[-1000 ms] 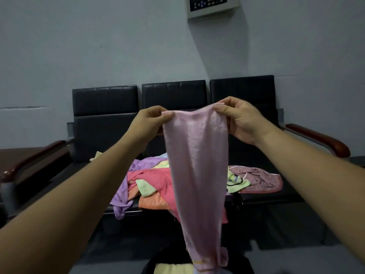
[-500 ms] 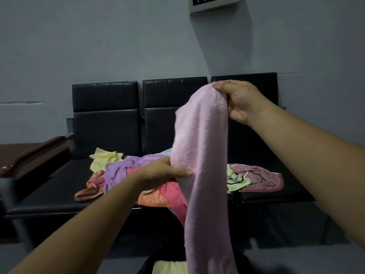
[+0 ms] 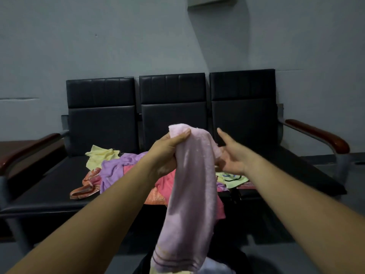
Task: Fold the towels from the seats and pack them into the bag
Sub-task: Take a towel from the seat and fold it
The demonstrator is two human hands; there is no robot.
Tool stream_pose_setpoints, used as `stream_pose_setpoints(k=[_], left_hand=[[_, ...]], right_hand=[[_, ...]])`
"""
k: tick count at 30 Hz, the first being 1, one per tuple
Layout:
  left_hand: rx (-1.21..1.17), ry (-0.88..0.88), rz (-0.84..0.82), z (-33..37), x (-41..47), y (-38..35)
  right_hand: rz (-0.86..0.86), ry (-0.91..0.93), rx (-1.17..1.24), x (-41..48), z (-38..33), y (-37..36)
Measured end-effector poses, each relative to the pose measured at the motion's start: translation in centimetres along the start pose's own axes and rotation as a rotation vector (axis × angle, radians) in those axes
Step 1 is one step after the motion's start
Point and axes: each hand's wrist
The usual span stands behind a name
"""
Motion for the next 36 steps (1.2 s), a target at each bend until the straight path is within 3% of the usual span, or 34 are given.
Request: stream_pose_setpoints(k=[3, 6, 10, 12, 16, 19, 24, 28, 32, 36], left_hand=[[-0.042, 0.0, 0.035, 0.2, 0.4, 0.6], [-0.02, 0.011, 0.092, 0.5, 0.8, 1.5], [0.013, -0.026, 0.183, 0.6, 1.3, 3.4], [0.042, 0.021, 0.12, 0.4, 1.3, 4.4], [0.216, 0.17, -0.172, -1.5, 0.2, 5.3], [0.285, 0.155, -0.218, -3.7, -0.6, 5.4], [0.161, -0.052, -0.015, -4.2, -0.5, 4.2], [0.135, -0.038, -0.002, -3.4, -0.4, 3.0], [0.019, 0.07, 0.178, -2.7, 0.3, 2.4], [-0.02, 0.085, 0.248, -1.9, 0.8, 3.5]], right_hand=[[-0.135, -0.083, -0.028, 0.3, 3.2, 0.2], [-0.297, -0.05, -0.087, -0.5, 4.5, -0.6], [-0.299, 0.028, -0.118, -1.6, 3.7, -2.0], [-0.252, 0.058, -0.058, -1.7, 2.7, -2.7], [-0.168, 0.079, 0.09, -1.2, 0.9, -3.5], [-0.142, 0.114, 0.127, -1.4, -0.3, -3.8], [0.045, 0.115, 0.114, -1.6, -1.1, -2.7], [0.129, -0.063, -0.072, -1.4, -0.1, -1.9], [-0.041, -0.222, 0.042, -1.6, 1.4, -0.9], [-0.227, -0.09, 0.187, -1.6, 2.9, -0.4]])
Point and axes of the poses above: each hand's wrist, its own x-axis towards the middle knuckle, its own y-axis out of the back of the hand, z = x × y, and after that the axes turned 12 degrees about -y, right-handed
